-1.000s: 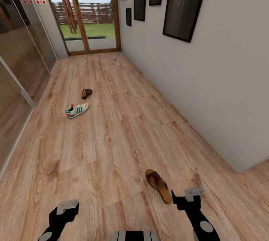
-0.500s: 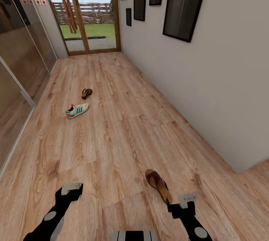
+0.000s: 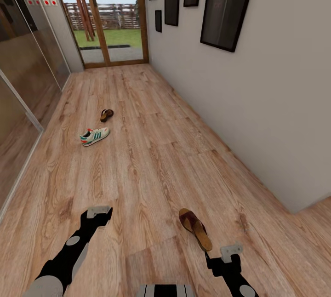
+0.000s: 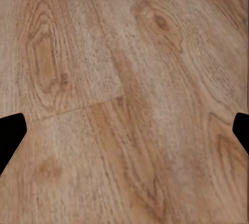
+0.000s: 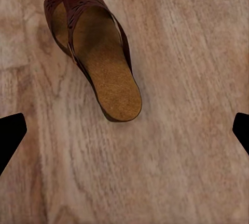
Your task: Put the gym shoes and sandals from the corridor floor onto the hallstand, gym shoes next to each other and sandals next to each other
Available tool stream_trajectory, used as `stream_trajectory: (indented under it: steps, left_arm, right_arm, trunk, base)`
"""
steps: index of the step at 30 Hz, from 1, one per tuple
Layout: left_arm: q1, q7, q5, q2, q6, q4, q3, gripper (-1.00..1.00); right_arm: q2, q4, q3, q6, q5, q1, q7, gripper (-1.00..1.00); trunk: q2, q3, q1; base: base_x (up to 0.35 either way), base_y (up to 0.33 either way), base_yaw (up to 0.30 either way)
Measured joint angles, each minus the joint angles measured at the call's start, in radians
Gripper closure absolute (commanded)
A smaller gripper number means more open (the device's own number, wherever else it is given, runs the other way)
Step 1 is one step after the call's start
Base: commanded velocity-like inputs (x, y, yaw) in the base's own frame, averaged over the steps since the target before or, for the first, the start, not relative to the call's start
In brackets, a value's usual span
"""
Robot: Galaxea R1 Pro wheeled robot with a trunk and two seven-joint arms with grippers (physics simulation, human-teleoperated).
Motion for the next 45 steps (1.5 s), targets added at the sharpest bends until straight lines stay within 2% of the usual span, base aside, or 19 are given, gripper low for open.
stream_trajectory:
  steps: [8, 9, 10, 16, 27, 39, 45]
  left_arm:
    - [-0.045, -0.003, -0.001, 0.005, 0.045, -0.045, -0.044, -1.0]
    - [-0.105, -0.003, -0.001, 0.006, 0.153, -0.052, -0.048, -1.0]
    - [-0.159, -0.003, 0.0, 0.006, 0.157, -0.053, -0.048, -1.0]
    - [-0.147, 0.0, -0.001, 0.005, 0.156, -0.053, -0.051, -1.0]
    - [-0.147, 0.002, -0.001, 0.004, 0.155, -0.054, -0.052, -1.0]
    - [-0.147, 0.008, -0.001, 0.001, 0.155, -0.064, -0.05, -1.0]
    - [-0.147, 0.009, -0.001, 0.001, 0.158, -0.09, -0.046, -1.0]
  right_arm:
    - [0.0, -0.003, 0.001, 0.001, -0.001, 0.0, 0.0, -1.0]
    - [0.0, -0.002, 0.001, 0.001, -0.001, 0.0, 0.0, -1.0]
    - [0.0, -0.002, 0.001, 0.001, -0.001, 0.0, 0.0, -1.0]
    - [0.001, -0.001, 0.001, 0.001, -0.002, 0.0, -0.001, -1.0]
    - [0.001, -0.003, 0.002, 0.001, -0.003, 0.0, 0.0, -1.0]
    - [0.001, -0.005, 0.001, 0.001, -0.003, 0.0, 0.0, -1.0]
    - [0.001, -0.005, 0.001, 0.001, -0.003, 0.0, 0.0, -1.0]
  trunk:
    - [0.0, -0.001, 0.0]
    - [0.0, -0.001, 0.0]
    - [0.0, -0.001, -0.001]
    - [0.0, -0.006, 0.0]
    - [0.0, -0.013, 0.0]
    - [0.0, -0.015, 0.0]
    - [0.0, -0.015, 0.0]
  base:
    - [0.116, 0.0, 0.036]
    - [0.297, -0.006, 0.175]
    - [0.304, -0.018, 0.189]
    - [0.252, -0.074, 0.222]
    - [0.05, -0.018, 0.222]
    - [0.157, -0.157, 0.033]
    - [-0.015, -0.233, 0.002]
